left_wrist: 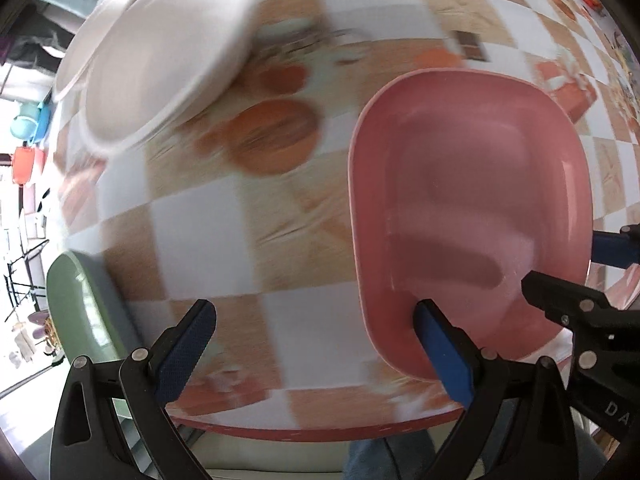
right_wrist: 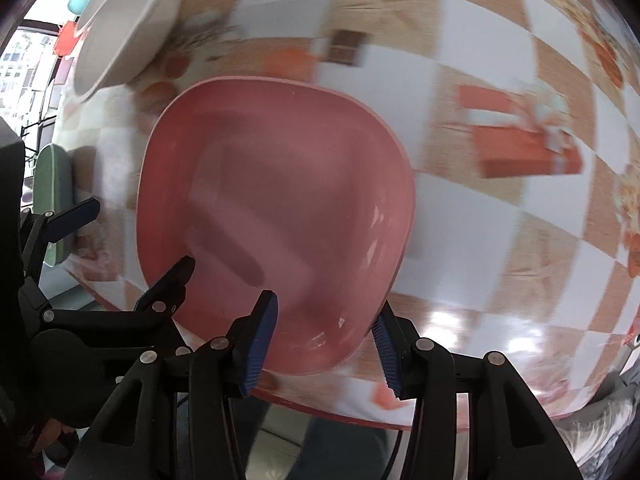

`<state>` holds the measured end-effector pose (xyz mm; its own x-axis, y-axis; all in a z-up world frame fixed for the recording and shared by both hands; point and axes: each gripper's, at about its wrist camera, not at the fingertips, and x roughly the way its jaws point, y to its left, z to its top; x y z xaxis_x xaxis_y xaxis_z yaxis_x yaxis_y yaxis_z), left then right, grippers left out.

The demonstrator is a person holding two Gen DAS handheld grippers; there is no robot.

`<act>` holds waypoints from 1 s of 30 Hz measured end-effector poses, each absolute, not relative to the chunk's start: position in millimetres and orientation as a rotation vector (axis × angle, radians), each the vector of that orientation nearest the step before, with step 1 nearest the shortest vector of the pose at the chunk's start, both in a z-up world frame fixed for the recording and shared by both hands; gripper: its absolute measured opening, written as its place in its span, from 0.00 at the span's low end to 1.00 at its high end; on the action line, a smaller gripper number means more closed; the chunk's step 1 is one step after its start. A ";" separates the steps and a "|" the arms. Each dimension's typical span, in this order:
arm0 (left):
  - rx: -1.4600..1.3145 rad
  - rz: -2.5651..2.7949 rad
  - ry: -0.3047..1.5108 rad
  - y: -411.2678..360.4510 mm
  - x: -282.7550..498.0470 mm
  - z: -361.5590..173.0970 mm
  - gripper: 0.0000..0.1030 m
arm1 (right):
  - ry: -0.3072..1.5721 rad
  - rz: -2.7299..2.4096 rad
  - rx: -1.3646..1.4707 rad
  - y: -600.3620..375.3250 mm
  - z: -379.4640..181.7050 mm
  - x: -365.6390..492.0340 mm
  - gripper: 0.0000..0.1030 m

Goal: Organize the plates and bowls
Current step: 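Grasp the pink plate rim with the right gripper and lift it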

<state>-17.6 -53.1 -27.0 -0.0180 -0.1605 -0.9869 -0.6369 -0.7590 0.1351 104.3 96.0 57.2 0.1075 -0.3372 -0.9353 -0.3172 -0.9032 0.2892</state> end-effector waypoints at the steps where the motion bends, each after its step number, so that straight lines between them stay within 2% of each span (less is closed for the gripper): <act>1: -1.906 1.837 0.834 -63.9 -20.9 -25.4 0.97 | -0.689 -1.969 2.326 87.6 60.0 102.4 0.48; 4: -1.897 1.847 0.839 -92.3 -30.7 -21.0 0.97 | -0.709 -1.960 2.328 66.4 65.2 95.5 0.48; 8: -1.905 1.830 0.794 -133.8 -59.9 -13.7 0.97 | -0.827 -1.959 2.361 62.4 65.6 92.7 0.50; 10: -1.909 1.830 0.777 -146.5 -58.3 -9.7 0.98 | -0.837 -1.996 2.401 70.6 68.3 96.5 0.61; 11: -1.906 1.831 0.771 -152.1 -66.1 -9.6 0.98 | -0.847 -2.009 2.420 77.8 68.8 98.4 0.72; 12: -1.906 1.832 0.764 -157.3 -72.1 -8.1 0.98 | -0.874 -2.006 2.426 82.6 68.0 100.0 0.76; 15: -1.929 1.821 0.708 -138.7 -68.6 -2.7 0.99 | -0.907 -1.980 2.451 98.9 63.4 107.3 0.78; 20: -1.951 1.806 0.638 -152.4 -69.7 -3.0 1.00 | -0.927 -1.989 2.471 111.2 58.6 106.6 0.82; 23: -1.973 1.802 0.587 -167.7 -81.0 0.1 1.00 | -0.982 -1.926 2.534 111.7 42.1 109.9 0.99; 30: -1.950 1.820 0.582 -172.3 -87.0 -9.1 1.00 | -0.894 -1.966 2.668 118.7 41.8 109.5 1.00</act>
